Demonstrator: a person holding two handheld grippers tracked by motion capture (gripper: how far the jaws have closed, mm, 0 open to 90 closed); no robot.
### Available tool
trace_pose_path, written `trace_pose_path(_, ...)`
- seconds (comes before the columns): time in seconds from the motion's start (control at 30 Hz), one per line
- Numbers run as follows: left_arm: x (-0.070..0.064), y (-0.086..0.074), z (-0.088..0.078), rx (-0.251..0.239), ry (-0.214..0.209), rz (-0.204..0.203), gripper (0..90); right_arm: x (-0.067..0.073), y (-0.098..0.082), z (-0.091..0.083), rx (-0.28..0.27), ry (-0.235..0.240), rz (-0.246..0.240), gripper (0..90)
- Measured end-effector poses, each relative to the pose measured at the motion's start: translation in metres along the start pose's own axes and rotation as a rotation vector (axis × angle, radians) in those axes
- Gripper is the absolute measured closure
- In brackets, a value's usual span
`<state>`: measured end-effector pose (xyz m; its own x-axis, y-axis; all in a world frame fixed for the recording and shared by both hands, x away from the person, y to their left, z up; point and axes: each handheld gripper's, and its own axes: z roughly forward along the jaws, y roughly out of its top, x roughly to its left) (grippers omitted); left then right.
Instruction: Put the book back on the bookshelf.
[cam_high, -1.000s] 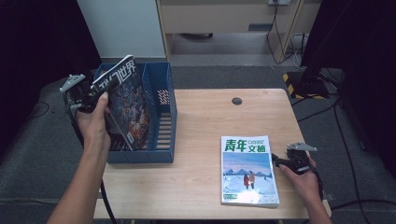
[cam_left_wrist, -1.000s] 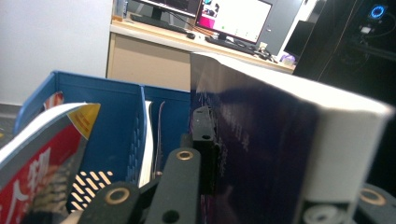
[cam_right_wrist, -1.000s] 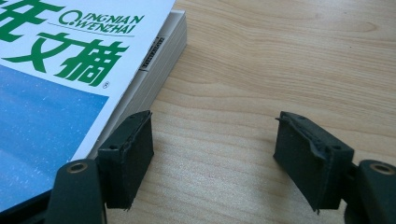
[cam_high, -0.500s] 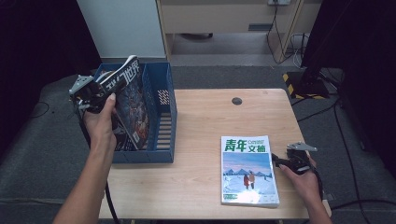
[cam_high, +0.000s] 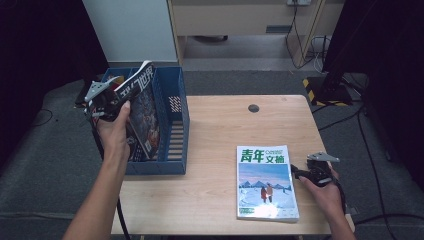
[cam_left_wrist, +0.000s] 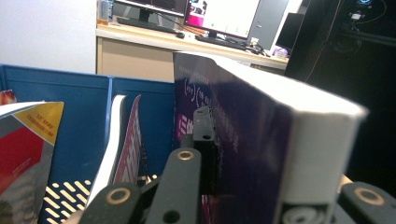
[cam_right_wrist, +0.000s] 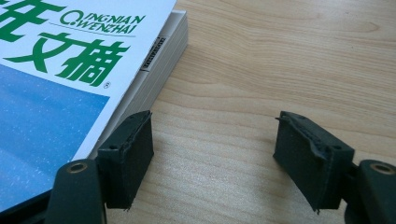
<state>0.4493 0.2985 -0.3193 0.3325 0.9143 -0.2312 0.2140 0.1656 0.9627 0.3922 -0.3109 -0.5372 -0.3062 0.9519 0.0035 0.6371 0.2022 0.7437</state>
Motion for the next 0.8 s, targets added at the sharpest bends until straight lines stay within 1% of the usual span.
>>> trace_pose_path(0.13, 0.0, -0.001, 0.003, -0.008, 0.003, -0.011, 81.8, 0.0, 0.0, 0.0, 0.0, -0.001, 0.002, 28.0)
trace_pose_path(0.2, 0.0, -0.002, 0.004, -0.003, 0.005, -0.004, 81.9, 0.0, 0.0, 0.0, 0.001, 0.0, 0.0, 28.1)
trace_pose_path(0.33, 0.003, -0.003, 0.005, -0.007, 0.023, -0.004, 81.9, 0.0, 0.0, 0.0, 0.0, -0.001, 0.0, 28.0)
trace_pose_path(0.4, 0.004, -0.004, 0.005, -0.007, 0.025, -0.001, 81.9, 0.0, 0.0, 0.0, 0.0, 0.0, 0.001, 28.1)
trace_pose_path(0.5, 0.005, -0.004, 0.003, -0.008, 0.034, 0.006, 81.9, 0.0, 0.0, 0.0, 0.0, 0.0, 0.001, 28.0)
trace_pose_path(0.63, 0.007, -0.002, -0.002, -0.008, 0.055, 0.025, 81.9, 0.0, 0.0, 0.0, 0.0, 0.001, -0.004, 28.0)
trace_pose_path(0.8, 0.013, 0.0, -0.007, -0.015, 0.07, 0.009, 81.9, 0.0, 0.0, 0.0, 0.0, 0.001, -0.005, 28.1)
